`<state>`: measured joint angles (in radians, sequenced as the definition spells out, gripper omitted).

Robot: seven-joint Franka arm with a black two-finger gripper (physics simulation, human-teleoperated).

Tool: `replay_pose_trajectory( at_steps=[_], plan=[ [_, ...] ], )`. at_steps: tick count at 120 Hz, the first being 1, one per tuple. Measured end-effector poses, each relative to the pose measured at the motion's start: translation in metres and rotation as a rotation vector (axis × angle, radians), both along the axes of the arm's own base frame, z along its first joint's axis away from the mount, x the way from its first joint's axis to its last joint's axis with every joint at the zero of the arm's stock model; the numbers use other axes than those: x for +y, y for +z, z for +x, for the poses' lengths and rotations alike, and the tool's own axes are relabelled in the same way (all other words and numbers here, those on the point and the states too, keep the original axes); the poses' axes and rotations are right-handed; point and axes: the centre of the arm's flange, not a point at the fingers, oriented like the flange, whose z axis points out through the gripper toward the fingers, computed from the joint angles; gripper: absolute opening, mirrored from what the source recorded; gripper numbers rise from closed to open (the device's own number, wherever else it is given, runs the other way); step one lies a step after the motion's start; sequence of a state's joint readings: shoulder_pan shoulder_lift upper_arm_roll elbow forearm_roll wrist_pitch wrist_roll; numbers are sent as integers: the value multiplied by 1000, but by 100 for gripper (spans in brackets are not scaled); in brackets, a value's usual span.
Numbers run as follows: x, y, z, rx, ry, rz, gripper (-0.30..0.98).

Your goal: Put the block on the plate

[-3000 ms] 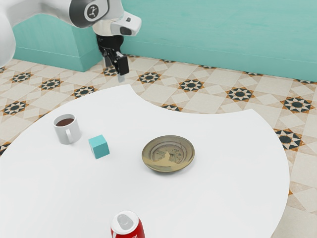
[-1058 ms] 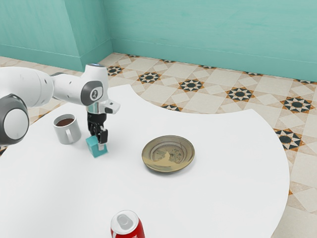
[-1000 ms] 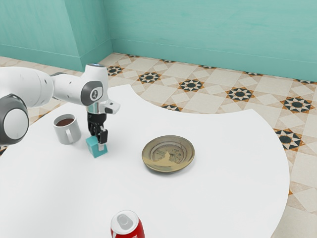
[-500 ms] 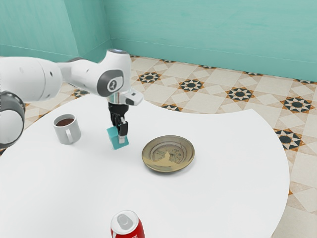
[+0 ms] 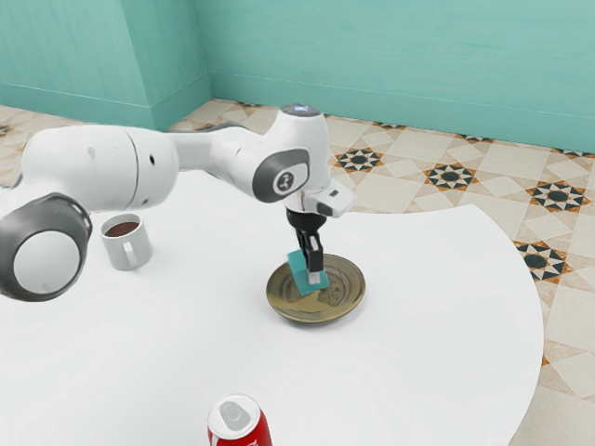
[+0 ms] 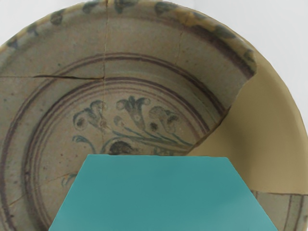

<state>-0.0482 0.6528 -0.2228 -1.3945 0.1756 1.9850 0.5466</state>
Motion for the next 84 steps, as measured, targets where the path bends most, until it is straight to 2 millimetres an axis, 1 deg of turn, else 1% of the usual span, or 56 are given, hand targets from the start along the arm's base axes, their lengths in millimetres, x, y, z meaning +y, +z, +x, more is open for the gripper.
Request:
replay_pose_trajectory(
  at_steps=[8, 15, 20, 32, 40, 46, 60, 64, 74, 79, 84],
  plan=[
    [-7, -13, 7, -5, -6, -9, 34],
    [-8, -25, 9, -1, -6, -10, 35],
    [-7, -30, 10, 0, -5, -11, 35],
    [-6, -31, 11, -4, -4, -15, 47],
    [-3, -23, 13, -17, 0, -16, 53],
    [0, -5, 12, -39, 3, -15, 56],
    [0, 58, 1, -99, -1, -11, 61],
    [-1, 74, -5, -111, -4, -8, 62],
    [-2, 122, -24, -147, -10, 1, 64],
    [-3, 139, -33, -156, -12, 5, 65],
    [-4, 150, -39, -159, -15, 8, 66]
  ],
)
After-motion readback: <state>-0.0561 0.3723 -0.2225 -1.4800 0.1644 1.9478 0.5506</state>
